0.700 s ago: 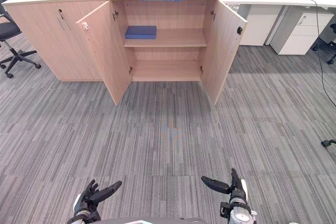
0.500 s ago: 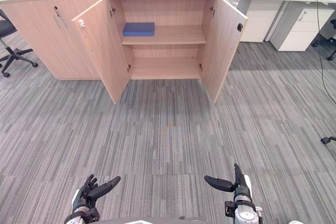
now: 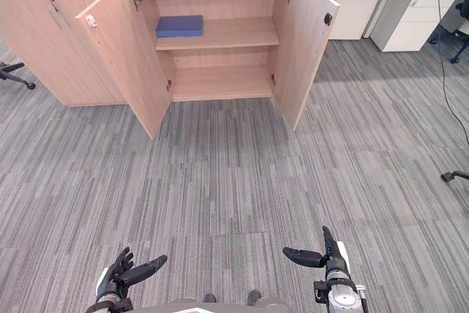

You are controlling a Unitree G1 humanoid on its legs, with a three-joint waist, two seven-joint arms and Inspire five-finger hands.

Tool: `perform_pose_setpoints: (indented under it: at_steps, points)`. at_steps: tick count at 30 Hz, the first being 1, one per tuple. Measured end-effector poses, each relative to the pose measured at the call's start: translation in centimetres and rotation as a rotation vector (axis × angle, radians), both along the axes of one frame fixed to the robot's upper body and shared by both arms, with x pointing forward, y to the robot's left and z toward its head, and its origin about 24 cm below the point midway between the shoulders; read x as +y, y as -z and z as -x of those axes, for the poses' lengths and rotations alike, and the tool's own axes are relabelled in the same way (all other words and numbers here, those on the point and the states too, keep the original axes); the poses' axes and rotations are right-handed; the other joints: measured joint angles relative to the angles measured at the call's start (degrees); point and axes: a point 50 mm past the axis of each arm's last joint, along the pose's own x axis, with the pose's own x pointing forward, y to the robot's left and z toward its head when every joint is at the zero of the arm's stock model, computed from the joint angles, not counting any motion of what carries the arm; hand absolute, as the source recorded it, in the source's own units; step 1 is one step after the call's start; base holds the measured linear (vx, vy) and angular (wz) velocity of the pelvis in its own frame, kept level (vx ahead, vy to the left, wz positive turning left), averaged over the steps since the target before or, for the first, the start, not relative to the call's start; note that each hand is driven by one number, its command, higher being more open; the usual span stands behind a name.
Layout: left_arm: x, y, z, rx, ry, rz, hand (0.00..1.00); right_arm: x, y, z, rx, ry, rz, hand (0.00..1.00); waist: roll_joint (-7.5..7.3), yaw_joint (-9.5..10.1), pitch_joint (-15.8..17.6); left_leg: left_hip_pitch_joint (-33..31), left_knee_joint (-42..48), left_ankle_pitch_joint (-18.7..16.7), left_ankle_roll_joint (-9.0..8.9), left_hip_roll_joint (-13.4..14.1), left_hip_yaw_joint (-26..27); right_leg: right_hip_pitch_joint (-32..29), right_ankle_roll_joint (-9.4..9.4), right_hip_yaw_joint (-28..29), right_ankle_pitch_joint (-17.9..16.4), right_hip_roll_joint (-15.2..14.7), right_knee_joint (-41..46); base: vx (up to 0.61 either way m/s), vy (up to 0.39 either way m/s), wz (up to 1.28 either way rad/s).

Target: Walk over to the cabinet, pick up the folder, carry it to the office cabinet, place the folder inside the office cabinet, then close the office cabinet door

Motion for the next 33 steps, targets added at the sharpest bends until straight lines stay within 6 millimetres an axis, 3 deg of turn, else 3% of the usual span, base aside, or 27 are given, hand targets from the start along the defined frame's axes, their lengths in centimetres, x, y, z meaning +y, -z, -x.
perform_pose_setpoints:
  at_steps: [3,6,8,10,11,13,15,16,17,18,19,20,21,23,24,25,26,27,29,30,31,32,33]
  points:
    - [0.1,-0.8,-1.1,-0.051,0.007,-0.014,1.00,0.1,-0.5,-1.4,-0.046,0.014,-0.020,1.00,0.73,0.41,0.96,-2.29,3.72,-2.40,0.32,0.96,1.09,-1.40,0.42,1.16,-0.28,0.54,1.03,0.05,0.033,-0.29]
    - [0.1,-1.8,-2.5,-0.119,0.014,-0.026,1.00,0.2,-1.0,-2.5,-0.080,0.020,-0.034,1.00,1.11,1.17,1.63,-4.29,7.63,-5.65,1.04,1.49,1.77,-5.98,2.21,1.71,-5.33,0.60,9.80,0.06,0.057,-0.18]
    - [0.2,-1.9,-2.5,-0.124,0.011,-0.031,1.00,0.7,-1.0,-2.8,-0.091,0.026,-0.056,1.00,0.80,1.40,1.90,-3.38,9.65,-8.63,1.91,0.94,2.52,-12.33,4.22,-0.77,-10.49,-0.91,26.14,0.10,0.087,-0.14]
    - [0.3,-2.0,-2.5,-0.116,0.033,-0.047,1.00,1.3,-0.9,-2.8,-0.091,0.004,-0.064,1.00,-0.06,0.64,2.87,-0.95,9.45,-10.05,2.82,-0.58,1.54,-18.90,4.46,-4.29,-11.83,-3.73,41.73,0.19,0.082,0.19]
    - [0.5,-2.1,-2.5,-0.109,0.049,-0.061,1.00,1.7,-0.8,-2.6,-0.083,-0.010,-0.069,1.00,-0.78,0.34,3.39,0.70,9.45,-11.02,3.01,-1.14,1.05,-20.95,3.64,-5.40,-13.51,-5.14,44.84,0.26,0.045,0.35]
    - [0.6,-2.1,-2.5,-0.108,0.040,-0.069,1.00,2.1,-0.9,-2.9,-0.091,-0.031,-0.072,1.00,-0.64,0.24,3.92,2.55,9.11,-12.83,3.07,-0.74,0.20,-24.91,2.56,-7.98,-14.83,-6.25,43.48,0.36,0.000,0.27]
    - [0.6,-2.2,-3.0,-0.119,0.036,-0.073,1.00,2.3,-1.3,-3.4,-0.111,-0.048,-0.071,1.00,0.11,-0.22,4.88,5.16,6.66,-13.44,2.36,0.77,-1.34,-29.39,2.59,-10.04,-13.88,-6.11,37.73,0.52,-0.059,0.39]
    - [0.5,-2.3,-3.5,-0.127,0.035,-0.071,1.00,2.3,-1.4,-3.6,-0.116,-0.051,-0.069,1.00,0.96,-0.53,5.67,7.22,4.89,-13.39,2.14,2.23,-2.24,-30.44,2.18,-11.29,-11.40,-5.40,32.06,0.57,-0.116,0.58]
    - [0.4,-2.5,-4.2,-0.143,0.036,-0.073,1.00,2.3,-1.4,-3.7,-0.116,-0.053,-0.068,1.00,1.37,-0.62,6.26,10.00,2.15,-12.90,0.61,3.81,-3.50,-31.11,1.72,-12.40,-4.05,-4.34,23.69,0.82,-0.188,0.87]
    - [0.3,-2.4,-4.7,-0.147,0.041,-0.072,1.00,2.2,-1.3,-3.4,-0.108,-0.053,-0.065,1.00,1.50,-0.91,6.21,12.34,1.26,-13.31,-2.24,5.59,-5.67,-29.98,-2.60,-13.25,6.50,-3.69,20.92,0.84,-0.203,0.65]
    - [0.0,-2.4,-5.0,-0.150,0.045,-0.065,1.00,2.0,-1.4,-3.8,-0.113,-0.055,-0.059,1.00,2.67,-0.47,6.52,12.48,1.83,-12.83,-3.10,7.07,-6.13,-30.49,-2.96,-14.36,5.05,-3.13,23.93,0.71,-0.195,0.48]
    - [-0.1,-2.4,-5.4,-0.152,0.058,-0.064,1.00,2.1,-1.6,-4.1,-0.123,-0.053,-0.060,1.00,2.58,-0.61,6.56,12.21,2.59,-11.49,-5.18,7.40,-6.56,-30.96,-3.38,-14.72,3.06,-3.48,26.13,0.52,-0.180,0.39]
    - [-1.2,-2.2,-5.8,-0.154,0.091,-0.040,1.00,1.9,-2.0,-4.3,-0.137,-0.056,-0.051,1.00,2.14,-1.35,6.79,11.62,8.23,-6.17,-6.78,7.35,-7.31,-29.76,-4.24,-16.43,-1.48,-5.70,31.92,0.65,-0.227,0.64]
    - [-2.4,-1.6,-5.5,-0.136,0.107,-0.002,1.00,1.9,-1.8,-4.0,-0.125,-0.070,-0.047,1.00,1.79,-1.81,6.97,6.30,24.91,5.66,-6.57,8.22,-6.08,-22.38,-4.62,-18.16,-4.08,-6.13,29.59,0.67,-0.259,0.50]
    - [-2.5,-1.5,-5.3,-0.135,0.106,0.003,1.00,2.2,-1.7,-3.9,-0.122,-0.083,-0.051,1.00,1.47,-1.53,7.18,2.97,32.82,5.72,-7.12,9.79,-4.94,-18.72,-4.45,-17.43,-4.65,-4.91,25.72,0.68,-0.206,-0.16]
    - [-2.1,-1.7,-5.2,-0.146,0.101,-0.006,1.00,2.9,-1.8,-4.5,-0.131,-0.101,-0.062,1.00,1.84,0.12,7.31,-5.12,49.87,0.60,-4.67,12.92,-2.25,-11.35,-4.46,-15.18,-5.30,-1.72,17.42,0.52,-0.100,-0.41]
    - [-1.9,-1.7,-5.2,-0.146,0.095,-0.010,1.00,3.3,-1.8,-4.8,-0.138,-0.105,-0.073,1.00,1.53,0.90,7.72,-7.88,53.54,-0.74,-3.88,13.64,-1.57,-9.10,-4.45,-14.66,-5.30,-0.94,15.30,0.74,-0.121,-0.55]
    - [-1.5,-1.8,-5.2,-0.148,0.078,-0.018,1.00,4.0,-1.7,-5.4,-0.145,-0.103,-0.095,1.00,0.26,1.74,8.63,-12.77,55.84,-3.05,-1.93,13.68,0.20,-4.25,-4.45,-13.65,-5.30,-0.25,11.47,0.57,-0.053,-0.32]
    - [-1.4,-1.8,-5.2,-0.147,0.080,-0.019,1.00,4.4,-1.8,-5.8,-0.153,-0.102,-0.103,1.00,-1.79,3.60,9.77,-19.48,47.36,-6.03,-0.92,11.08,3.00,2.35,-4.43,-11.67,-5.31,-1.08,6.81,0.60,-0.004,-0.40]
    - [-1.4,-1.8,-5.1,-0.146,0.081,-0.016,1.00,4.2,-2.0,-6.1,-0.159,-0.100,-0.096,1.00,-2.11,4.40,9.96,-22.07,41.19,-6.26,-1.00,9.81,3.26,4.09,-4.07,-10.64,-5.53,-1.59,5.52,0.53,0.082,-0.65]
    - [-1.4,-1.7,-4.9,-0.141,0.079,-0.017,1.00,4.1,-2.2,-6.4,-0.170,-0.098,-0.091,1.00,-2.67,5.20,10.24,-24.38,33.61,-5.86,-1.24,8.28,2.90,5.77,-2.51,-9.28,-6.56,-2.72,4.51,0.54,0.147,-0.74]
    - [-1.4,-1.5,-4.6,-0.127,0.072,-0.011,1.00,3.9,-2.3,-6.6,-0.176,-0.085,-0.083,1.00,-2.72,5.76,10.41,-26.01,22.20,-2.34,-2.17,6.47,0.90,8.14,-0.28,-8.34,-8.34,-3.97,3.43,0.55,0.185,-0.65]
    - [-1.5,-1.3,-4.3,-0.116,0.066,-0.006,1.00,3.6,-2.2,-6.4,-0.169,-0.073,-0.079,1.00,-2.16,5.89,10.14,-25.70,14.86,0.86,-2.47,5.93,-0.51,9.53,0.48,-7.94,-9.21,-3.97,2.85,0.58,0.241,-0.63]
